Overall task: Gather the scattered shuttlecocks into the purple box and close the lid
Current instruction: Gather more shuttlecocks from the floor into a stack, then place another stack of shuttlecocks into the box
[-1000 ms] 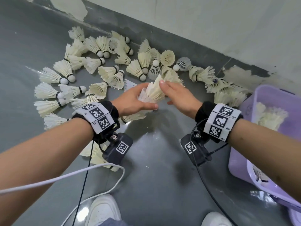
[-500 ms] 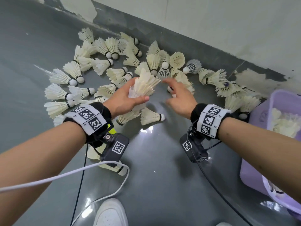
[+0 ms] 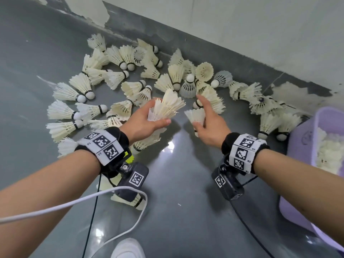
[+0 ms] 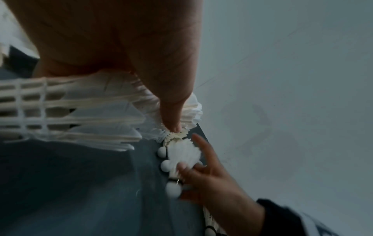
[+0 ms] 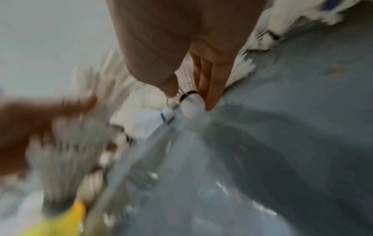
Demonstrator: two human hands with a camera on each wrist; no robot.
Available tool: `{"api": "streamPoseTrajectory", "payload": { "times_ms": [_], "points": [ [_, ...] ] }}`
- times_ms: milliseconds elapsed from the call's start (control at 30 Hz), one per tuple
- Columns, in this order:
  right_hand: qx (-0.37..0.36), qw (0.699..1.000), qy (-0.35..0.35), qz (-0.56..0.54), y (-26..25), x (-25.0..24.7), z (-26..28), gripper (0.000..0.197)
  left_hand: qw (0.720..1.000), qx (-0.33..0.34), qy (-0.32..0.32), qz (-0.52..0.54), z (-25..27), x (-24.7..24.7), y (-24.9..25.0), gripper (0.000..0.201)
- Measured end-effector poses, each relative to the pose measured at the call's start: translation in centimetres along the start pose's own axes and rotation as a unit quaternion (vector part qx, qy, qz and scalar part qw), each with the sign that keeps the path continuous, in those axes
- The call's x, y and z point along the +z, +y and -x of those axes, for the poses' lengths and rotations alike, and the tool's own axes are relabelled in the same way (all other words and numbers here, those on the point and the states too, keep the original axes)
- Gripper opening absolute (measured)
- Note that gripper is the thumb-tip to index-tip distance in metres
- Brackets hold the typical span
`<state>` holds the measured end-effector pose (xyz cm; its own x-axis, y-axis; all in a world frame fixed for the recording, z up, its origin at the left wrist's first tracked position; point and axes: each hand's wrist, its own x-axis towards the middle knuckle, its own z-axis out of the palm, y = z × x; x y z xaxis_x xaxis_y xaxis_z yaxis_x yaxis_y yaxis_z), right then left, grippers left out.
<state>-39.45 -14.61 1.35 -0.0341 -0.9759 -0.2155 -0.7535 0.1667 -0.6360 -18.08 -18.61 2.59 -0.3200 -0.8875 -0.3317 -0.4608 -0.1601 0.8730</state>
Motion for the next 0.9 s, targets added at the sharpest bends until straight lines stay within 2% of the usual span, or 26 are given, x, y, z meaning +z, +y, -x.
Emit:
{"api": "streamPoseTrajectory", "payload": {
  "times_ms": [100,167,233,333,400,467,533,567,633,833,900],
  "points": [
    [0.079,0.980,0.117,-0.141,0.7,-2.6,-1.4,0.056,1.000,0.007,-0.028,-0.011,-0.2,1.3,0.8,0.064],
    [0.112,0.943,0.149,-0.275,0.7,-3.8,-2.2,0.064,0.998,0.012,-0.050,-0.019,-0.4,2.2,1.6,0.068],
    [0.119,0.929,0.153,-0.315,1.1,-4.8,-2.3,0.064,0.997,0.023,-0.064,-0.022,-0.7,3.2,2.8,0.069],
    [0.090,0.941,0.137,-0.297,1.1,-6.2,-1.4,0.029,0.995,0.049,-0.086,-0.018,-1.2,5.3,4.7,0.064],
    [0.080,0.944,0.108,-0.302,1.4,-7.0,-0.2,0.022,0.992,0.060,-0.108,-0.012,-1.4,7.1,5.7,0.063],
    [0.083,0.951,0.086,-0.284,2.0,-7.9,1.1,0.030,0.989,0.069,-0.131,-0.008,-1.3,8.9,6.4,0.061],
    [0.098,0.959,0.078,-0.253,2.8,-9.5,3.0,0.050,0.985,0.082,-0.152,0.007,-1.1,11.0,7.6,0.065],
    [0.109,0.955,0.074,-0.265,3.2,-10.3,4.0,0.055,0.983,0.088,-0.160,0.016,-1.2,12.1,8.3,0.066],
    [0.122,0.932,0.083,-0.331,4.1,-12.3,5.8,0.049,0.977,0.103,-0.181,0.044,-1.3,14.3,10.0,0.066],
    [0.115,0.874,0.241,-0.405,7.7,-18.4,9.7,0.063,0.943,0.134,-0.269,0.144,-0.8,22.3,16.4,0.059],
    [0.114,0.853,0.275,-0.429,9.0,-20.2,11.0,0.061,0.929,0.127,-0.304,0.167,-0.7,24.7,18.1,0.066]
  ]
}}
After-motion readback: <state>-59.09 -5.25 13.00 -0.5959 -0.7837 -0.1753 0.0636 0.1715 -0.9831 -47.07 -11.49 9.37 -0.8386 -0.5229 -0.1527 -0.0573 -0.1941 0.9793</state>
